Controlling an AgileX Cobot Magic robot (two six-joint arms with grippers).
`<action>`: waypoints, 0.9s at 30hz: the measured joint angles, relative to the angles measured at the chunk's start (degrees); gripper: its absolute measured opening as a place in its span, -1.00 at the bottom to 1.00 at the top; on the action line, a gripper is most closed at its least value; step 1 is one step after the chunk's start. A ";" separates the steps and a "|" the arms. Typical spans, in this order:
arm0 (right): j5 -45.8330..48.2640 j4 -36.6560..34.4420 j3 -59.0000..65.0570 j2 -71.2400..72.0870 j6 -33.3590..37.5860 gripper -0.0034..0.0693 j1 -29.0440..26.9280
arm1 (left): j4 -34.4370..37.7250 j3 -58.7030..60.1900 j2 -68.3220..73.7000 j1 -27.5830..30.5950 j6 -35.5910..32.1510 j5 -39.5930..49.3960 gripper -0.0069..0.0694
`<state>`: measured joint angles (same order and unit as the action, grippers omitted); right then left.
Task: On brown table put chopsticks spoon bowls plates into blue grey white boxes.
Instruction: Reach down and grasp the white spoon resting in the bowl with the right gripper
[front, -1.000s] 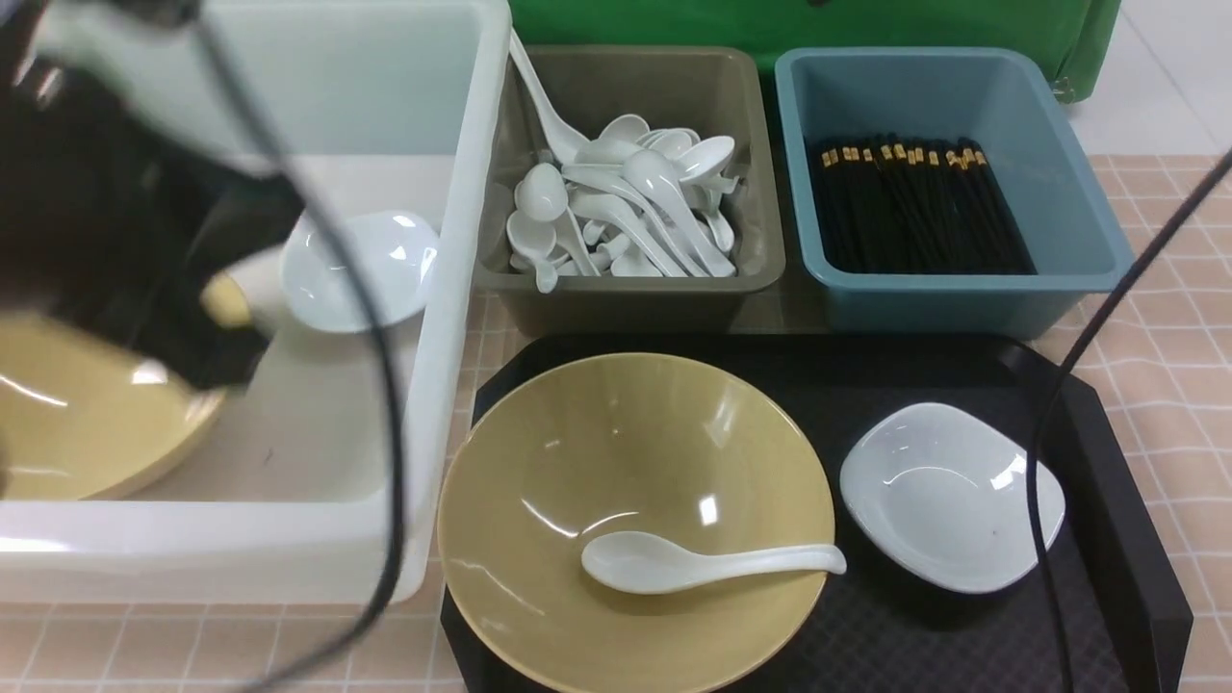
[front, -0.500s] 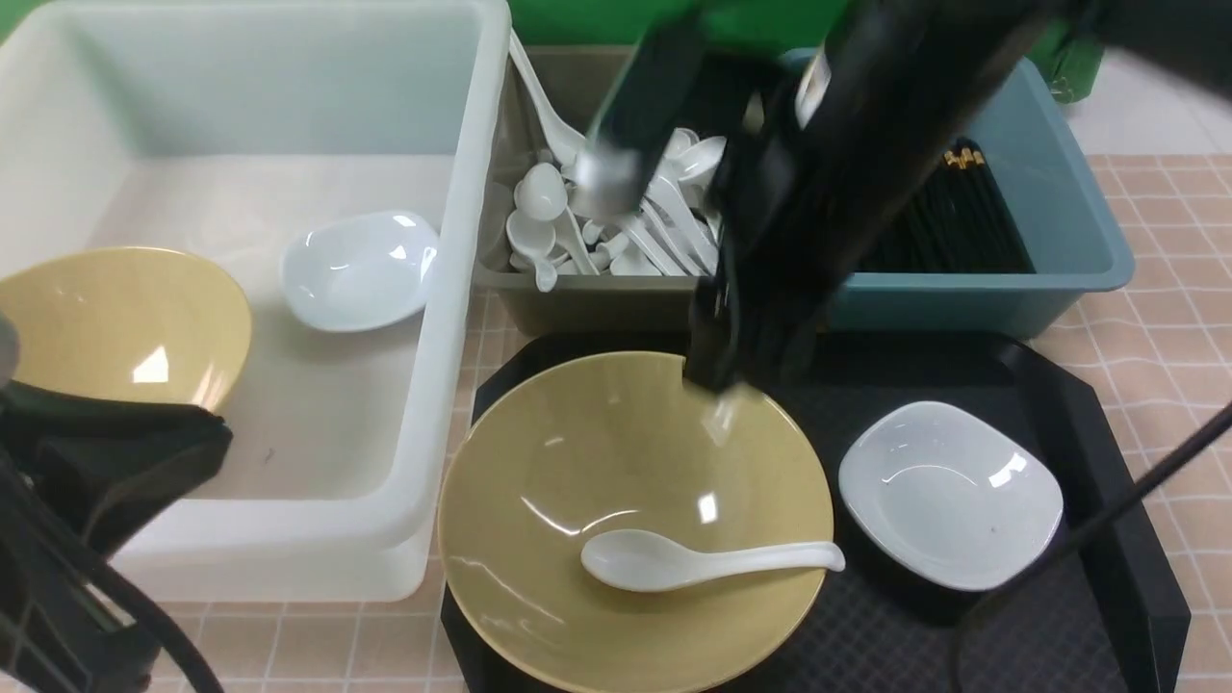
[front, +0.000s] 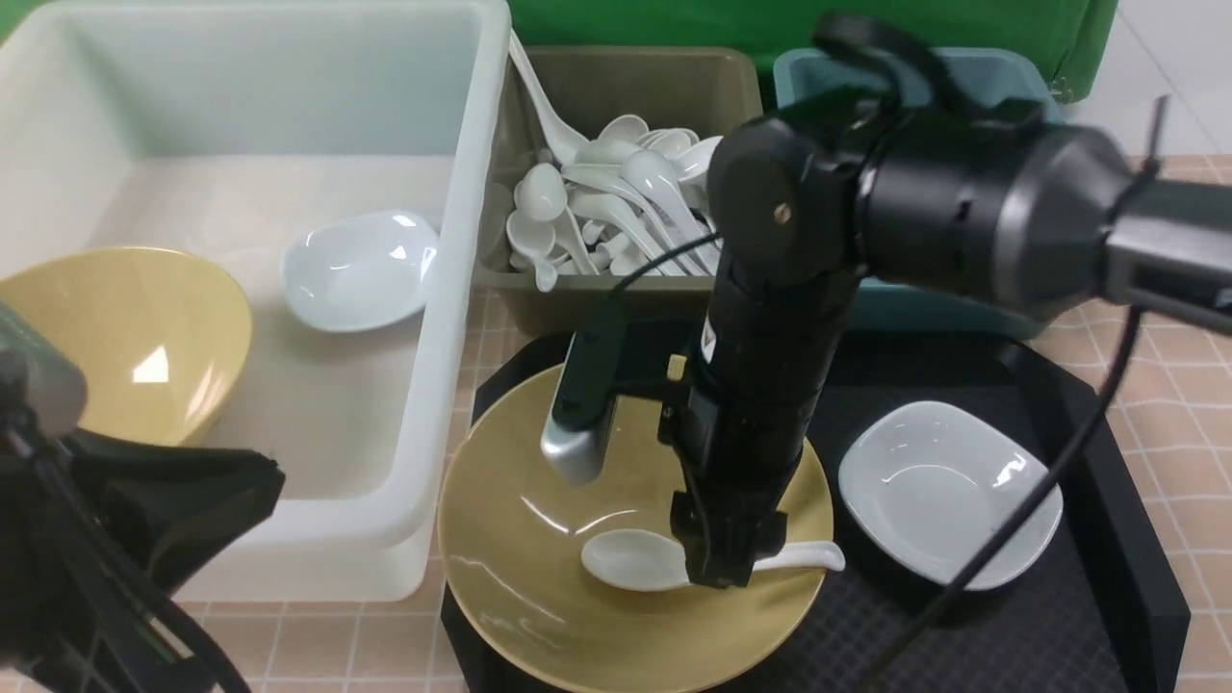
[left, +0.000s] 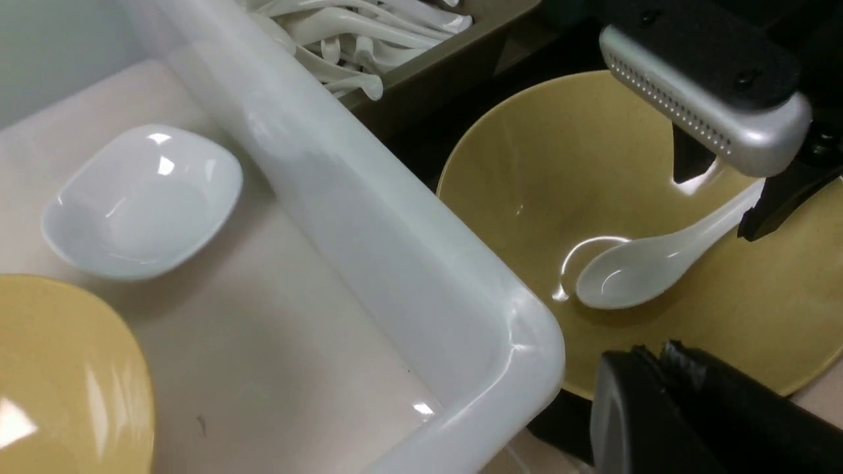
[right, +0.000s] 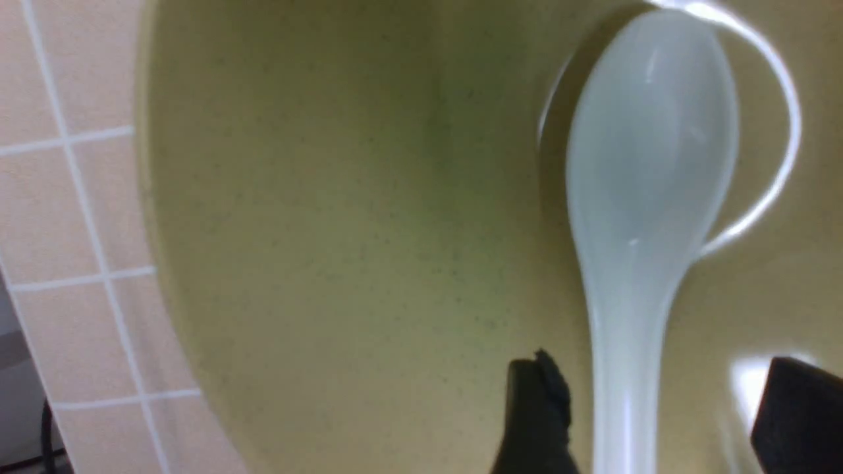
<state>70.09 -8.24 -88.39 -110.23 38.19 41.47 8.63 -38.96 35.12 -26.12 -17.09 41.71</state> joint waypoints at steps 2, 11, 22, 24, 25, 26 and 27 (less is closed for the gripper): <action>-0.11 0.09 0.00 -1.29 0.00 0.38 0.15 | 0.35 0.07 0.00 0.00 0.00 0.00 -0.81; -0.35 0.35 0.04 -4.44 -3.21 0.37 0.55 | 6.59 0.33 0.00 0.00 0.00 -0.64 -0.81; -1.00 3.39 -0.42 -5.65 -10.13 -0.34 0.55 | 10.49 0.33 0.00 0.00 0.00 -0.88 -0.81; -0.66 3.69 -1.33 -5.69 -11.18 -0.35 0.55 | 10.50 0.33 0.00 0.00 0.00 -0.74 -0.81; -0.52 3.85 -2.21 -5.69 -11.60 -0.34 0.55 | 10.50 0.33 0.00 0.00 0.15 -0.68 -0.81; -0.47 3.90 -3.35 -5.69 -12.25 -0.34 0.55 | 10.50 0.33 0.08 0.00 0.49 -0.63 -0.81; -0.35 3.90 -4.73 -5.63 -12.85 -0.34 0.55 | 10.50 0.26 0.26 0.00 0.98 -0.47 -0.81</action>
<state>69.74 -4.34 -93.12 -115.86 25.35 42.02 19.14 -38.69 35.39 -26.12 -16.10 41.24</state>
